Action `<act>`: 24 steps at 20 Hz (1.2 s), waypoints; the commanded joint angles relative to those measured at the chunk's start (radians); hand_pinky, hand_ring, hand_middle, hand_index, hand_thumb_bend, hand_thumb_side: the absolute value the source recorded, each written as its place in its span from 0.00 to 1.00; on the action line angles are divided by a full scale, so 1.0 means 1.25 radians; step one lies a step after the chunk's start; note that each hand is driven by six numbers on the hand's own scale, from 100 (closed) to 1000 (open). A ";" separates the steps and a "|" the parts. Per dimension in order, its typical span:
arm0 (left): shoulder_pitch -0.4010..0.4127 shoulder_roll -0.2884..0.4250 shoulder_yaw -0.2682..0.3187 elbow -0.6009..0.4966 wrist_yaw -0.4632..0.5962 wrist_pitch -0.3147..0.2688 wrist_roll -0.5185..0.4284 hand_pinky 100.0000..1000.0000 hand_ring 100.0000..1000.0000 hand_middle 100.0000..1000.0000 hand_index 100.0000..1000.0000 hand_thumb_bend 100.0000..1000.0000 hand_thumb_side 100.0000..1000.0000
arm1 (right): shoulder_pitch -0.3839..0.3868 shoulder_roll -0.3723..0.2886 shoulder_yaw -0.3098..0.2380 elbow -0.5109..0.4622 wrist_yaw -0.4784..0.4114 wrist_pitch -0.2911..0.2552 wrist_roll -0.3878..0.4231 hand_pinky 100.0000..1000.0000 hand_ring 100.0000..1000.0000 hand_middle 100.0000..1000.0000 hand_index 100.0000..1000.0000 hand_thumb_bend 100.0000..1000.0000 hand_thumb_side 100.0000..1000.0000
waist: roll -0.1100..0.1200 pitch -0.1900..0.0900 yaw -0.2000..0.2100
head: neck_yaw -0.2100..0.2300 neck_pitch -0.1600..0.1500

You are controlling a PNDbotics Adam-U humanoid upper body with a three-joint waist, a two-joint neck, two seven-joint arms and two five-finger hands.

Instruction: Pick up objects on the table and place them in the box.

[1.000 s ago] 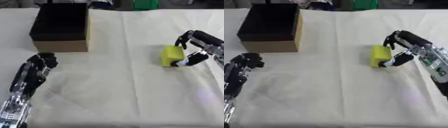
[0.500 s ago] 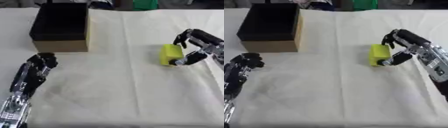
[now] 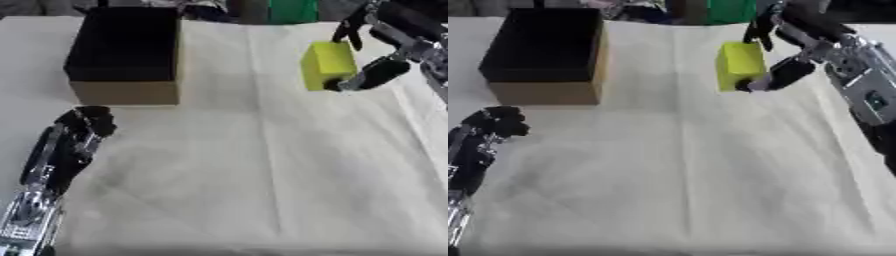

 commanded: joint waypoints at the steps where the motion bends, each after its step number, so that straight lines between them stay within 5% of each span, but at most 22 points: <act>1: -0.003 0.020 -0.003 -0.007 0.001 -0.001 -0.005 0.63 0.57 0.55 0.67 0.42 0.53 | -0.055 0.007 -0.001 -0.001 -0.002 -0.004 0.012 0.65 0.63 0.21 0.43 0.49 0.14 | 0.000 -0.016 0.005 | -0.003 -0.003; 10: -0.014 0.023 -0.016 -0.007 0.002 -0.002 -0.017 0.63 0.57 0.54 0.67 0.42 0.53 | -0.209 0.116 0.003 0.088 0.034 -0.032 0.027 0.65 0.63 0.22 0.44 0.49 0.11 | -0.006 -0.010 0.043 | -0.025 -0.018; 24: -0.061 0.022 -0.056 -0.006 0.005 0.000 -0.058 0.63 0.57 0.54 0.67 0.42 0.53 | -0.340 0.272 -0.031 0.253 0.138 -0.055 -0.014 0.65 0.63 0.24 0.47 0.50 0.08 | -0.036 0.019 0.166 | -0.085 -0.059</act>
